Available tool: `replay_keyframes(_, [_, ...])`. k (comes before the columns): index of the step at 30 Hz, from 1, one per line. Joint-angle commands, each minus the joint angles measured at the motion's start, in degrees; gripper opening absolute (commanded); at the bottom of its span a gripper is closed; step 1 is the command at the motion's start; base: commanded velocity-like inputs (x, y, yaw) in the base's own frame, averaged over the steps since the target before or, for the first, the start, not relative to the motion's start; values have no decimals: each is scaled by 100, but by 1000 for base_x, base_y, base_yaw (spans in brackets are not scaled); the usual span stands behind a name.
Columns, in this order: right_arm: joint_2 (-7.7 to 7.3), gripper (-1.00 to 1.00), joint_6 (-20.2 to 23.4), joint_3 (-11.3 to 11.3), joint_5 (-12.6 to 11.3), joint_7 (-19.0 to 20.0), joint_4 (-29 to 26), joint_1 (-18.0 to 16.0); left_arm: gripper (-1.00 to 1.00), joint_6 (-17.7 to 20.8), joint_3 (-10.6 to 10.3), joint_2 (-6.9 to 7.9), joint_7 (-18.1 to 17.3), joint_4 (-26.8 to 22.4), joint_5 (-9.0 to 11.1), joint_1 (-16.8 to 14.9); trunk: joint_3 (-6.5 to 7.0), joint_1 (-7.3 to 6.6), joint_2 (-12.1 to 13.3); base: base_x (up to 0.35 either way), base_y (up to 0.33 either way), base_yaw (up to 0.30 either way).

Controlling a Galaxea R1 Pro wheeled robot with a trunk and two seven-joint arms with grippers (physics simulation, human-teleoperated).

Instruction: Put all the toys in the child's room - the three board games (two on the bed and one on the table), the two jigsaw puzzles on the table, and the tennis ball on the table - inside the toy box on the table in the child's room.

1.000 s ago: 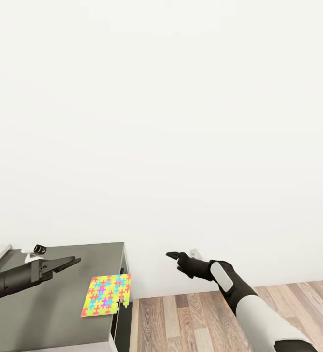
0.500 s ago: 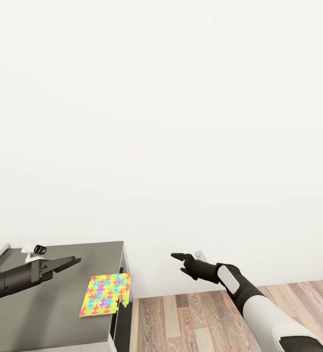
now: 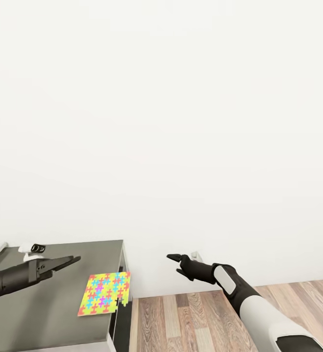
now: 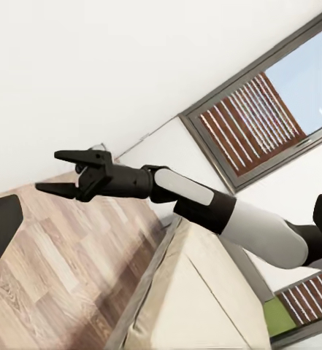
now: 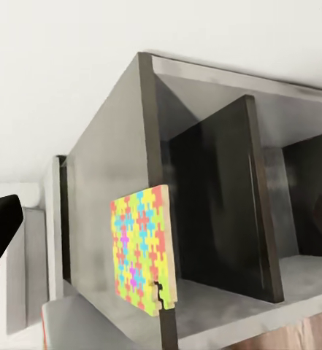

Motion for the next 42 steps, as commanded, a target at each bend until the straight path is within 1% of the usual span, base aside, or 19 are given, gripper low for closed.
replay_keyframes(1, [0, 100, 24, 29, -24, 16, -5, -4, 100, 50, 6, 13, -144, -52, 15, -2, -26, 23, -47, 0, 0, 0])
replay_keyframes(3, [2, 100, 36, 40, -25, 68, -9, -4, 100, 50, 20, 27, -367, -98, 15, -1, -62, 67, -127, 0, 0, 0])
replay_keyframes(5, [3, 100, 43, 46, -25, 129, -11, -4, 100, 50, 30, 29, -479, -116, 13, -1, -98, 111, -208, 0, 0, 0])
replay_keyframes(8, [-1, 100, 51, 58, -26, 335, -13, -4, 100, 50, 21, 14, -606, -132, -29, 0, -152, 177, -328, 0, 0, 0])
replay_keyframes(10, [-2, 100, 52, 75, -26, 411, -13, -4, 100, 45, 9, 5, -627, -131, -42, 0, -188, 221, -408, 0, 0, 0])
replay_keyframes(13, [-6, 100, 54, 163, -26, 518, -14, -4, 100, 38, 11, -6, -663, -131, -51, 0, -241, 287, -528, 0, 0, 0])
replay_keyframes(17, [1, 100, 54, 246, -26, 558, -14, -4, 100, 36, 34, -10, -686, -132, -54, 0, -313, 375, -689, 0, 0, 0])
replay_keyframes(21, [-1, 100, 62, 268, -32, 558, -14, -6, 100, 35, 42, -11, -690, -130, -59, 0, -385, 463, -849, 0, 0, 0])
replay_keyframes(29, [-56, 100, 47, 280, -37, 574, -37, 0, 100, 35, 17, -17, -690, -129, -62, 0, -529, 638, -1170, 0, 0, 0])
replay_keyframes(31, [-44, 100, 29, 290, -36, 586, -127, 7, 100, 35, 20, -14, -689, -129, -63, 0, -565, 682, -1250, 0, 0, 0])
replay_keyframes(36, [-44, 100, 20, 287, -40, 596, -590, 57, 100, 35, 40, -13, -686, -129, -64, 0, -654, 792, -1451, 0, 0, 0])
replay_keyframes(42, [-67, 100, 20, 280, -43, 598, -769, 77, 100, 35, 54, -12, -690, -129, -64, 0, -761, 924, -1692, 0, 0, 6])
